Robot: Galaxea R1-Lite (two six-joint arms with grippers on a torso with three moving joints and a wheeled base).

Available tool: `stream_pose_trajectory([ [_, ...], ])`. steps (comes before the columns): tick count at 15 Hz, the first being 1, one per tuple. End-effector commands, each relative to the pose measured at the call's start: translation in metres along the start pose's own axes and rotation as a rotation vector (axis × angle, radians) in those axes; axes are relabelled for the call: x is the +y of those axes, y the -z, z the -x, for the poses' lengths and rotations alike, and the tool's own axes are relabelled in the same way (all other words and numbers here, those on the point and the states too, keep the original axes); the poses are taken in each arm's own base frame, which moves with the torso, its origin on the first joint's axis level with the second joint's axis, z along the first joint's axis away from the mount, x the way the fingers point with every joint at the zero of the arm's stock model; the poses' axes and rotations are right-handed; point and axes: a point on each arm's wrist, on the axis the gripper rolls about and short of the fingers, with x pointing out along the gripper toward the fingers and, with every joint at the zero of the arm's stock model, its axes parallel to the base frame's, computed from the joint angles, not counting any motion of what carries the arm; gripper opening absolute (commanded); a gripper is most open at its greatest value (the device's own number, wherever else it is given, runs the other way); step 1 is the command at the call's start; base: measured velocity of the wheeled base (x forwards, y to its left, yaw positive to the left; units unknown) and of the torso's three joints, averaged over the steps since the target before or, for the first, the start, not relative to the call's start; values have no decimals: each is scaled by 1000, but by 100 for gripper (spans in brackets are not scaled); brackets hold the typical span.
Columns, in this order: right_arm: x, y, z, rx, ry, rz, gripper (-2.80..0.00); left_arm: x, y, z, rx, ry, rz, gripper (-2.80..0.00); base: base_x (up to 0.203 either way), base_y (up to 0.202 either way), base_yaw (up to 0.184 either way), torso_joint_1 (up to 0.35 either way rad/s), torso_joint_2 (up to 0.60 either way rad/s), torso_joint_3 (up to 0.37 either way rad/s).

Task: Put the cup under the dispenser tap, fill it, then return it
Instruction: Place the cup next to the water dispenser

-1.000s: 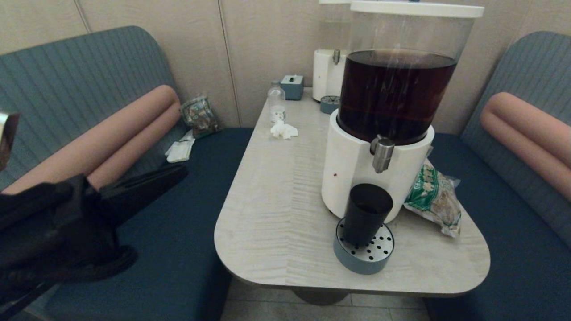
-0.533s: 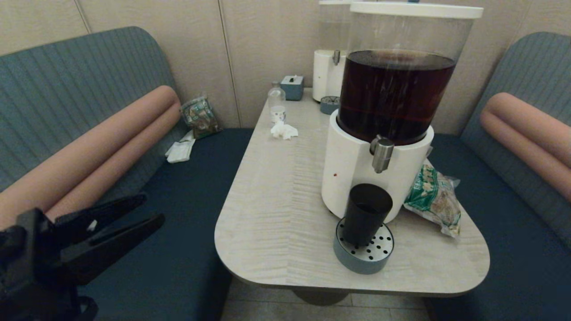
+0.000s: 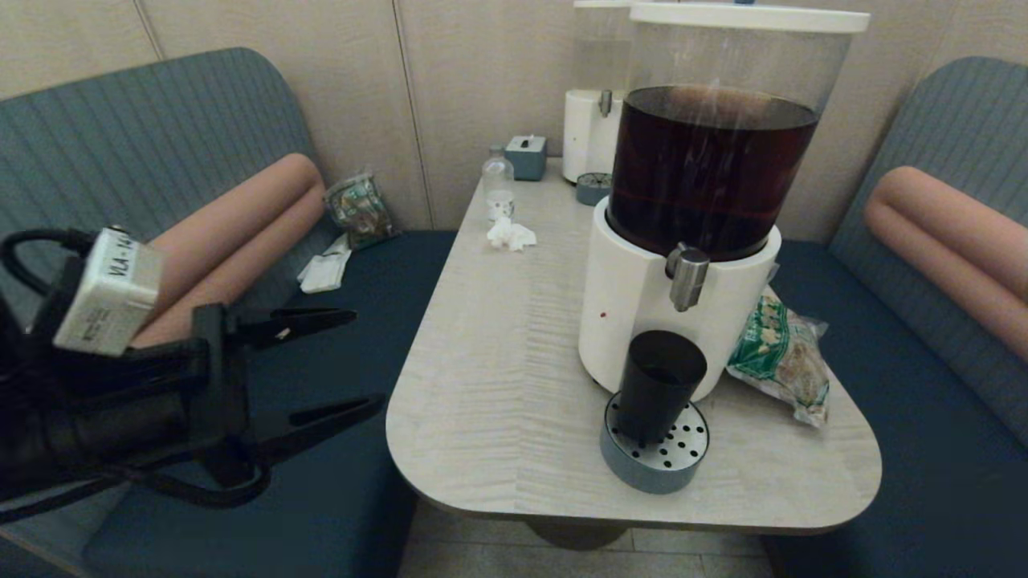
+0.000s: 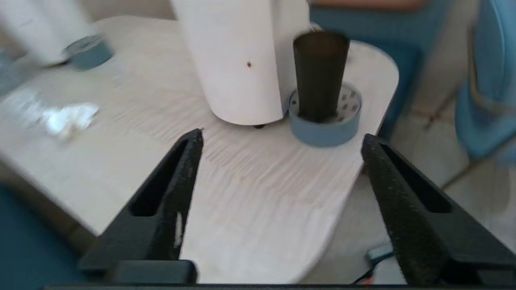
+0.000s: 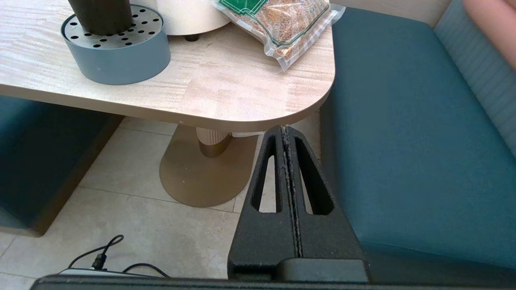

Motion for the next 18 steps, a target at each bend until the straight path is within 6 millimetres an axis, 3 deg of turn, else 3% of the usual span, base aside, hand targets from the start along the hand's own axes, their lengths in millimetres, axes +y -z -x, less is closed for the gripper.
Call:
stream_pose_trajectory([
  [1, 0, 0, 0, 2, -1, 0, -280, 34, 46, -28, 37, 72, 37, 0, 0, 0, 0, 0, 0, 0],
  [4, 0, 0, 0, 3, 0, 0, -280, 65, 67, -59, -18, 128, 6, 0, 0, 0, 0, 0, 0, 0],
  [7, 0, 0, 0, 2, 0, 0, -280, 76, 89, -94, -39, 193, 32, 0, 0, 0, 0, 0, 0, 0],
  [14, 0, 0, 0, 2, -1, 0, -280, 59, 105, -174, -205, 310, 199, 0, 0, 0, 0, 0, 0, 0],
  [18, 0, 0, 0, 3, -1, 0, -280, 48, 113, -196, -210, 347, 216, 0, 0, 0, 0, 0, 0, 0],
])
